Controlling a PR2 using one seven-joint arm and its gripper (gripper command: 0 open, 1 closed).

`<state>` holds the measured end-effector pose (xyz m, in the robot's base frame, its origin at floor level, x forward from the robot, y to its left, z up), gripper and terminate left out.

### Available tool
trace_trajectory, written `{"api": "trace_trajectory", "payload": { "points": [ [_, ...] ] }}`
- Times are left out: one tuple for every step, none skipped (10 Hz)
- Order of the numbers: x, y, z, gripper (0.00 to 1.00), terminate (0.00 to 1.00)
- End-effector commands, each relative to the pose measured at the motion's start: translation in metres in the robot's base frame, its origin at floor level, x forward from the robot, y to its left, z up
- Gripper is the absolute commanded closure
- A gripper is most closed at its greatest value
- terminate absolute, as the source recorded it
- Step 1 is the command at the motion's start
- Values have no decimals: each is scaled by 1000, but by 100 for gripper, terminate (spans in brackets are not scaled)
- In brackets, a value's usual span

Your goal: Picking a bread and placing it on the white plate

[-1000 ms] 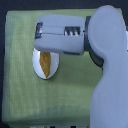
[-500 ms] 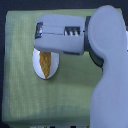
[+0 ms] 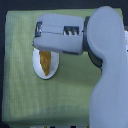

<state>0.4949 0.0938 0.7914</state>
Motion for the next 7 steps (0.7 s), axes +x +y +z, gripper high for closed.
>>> {"api": "trace_trajectory", "payload": {
  "points": [
    [4,-7,-4,0,0],
    [4,-8,-4,0,0],
    [4,-8,-4,0,0],
    [6,-9,-1,0,0],
    [13,-14,18,0,0],
    [18,-14,28,0,0],
    [32,-22,60,0,0]
  ]
}}
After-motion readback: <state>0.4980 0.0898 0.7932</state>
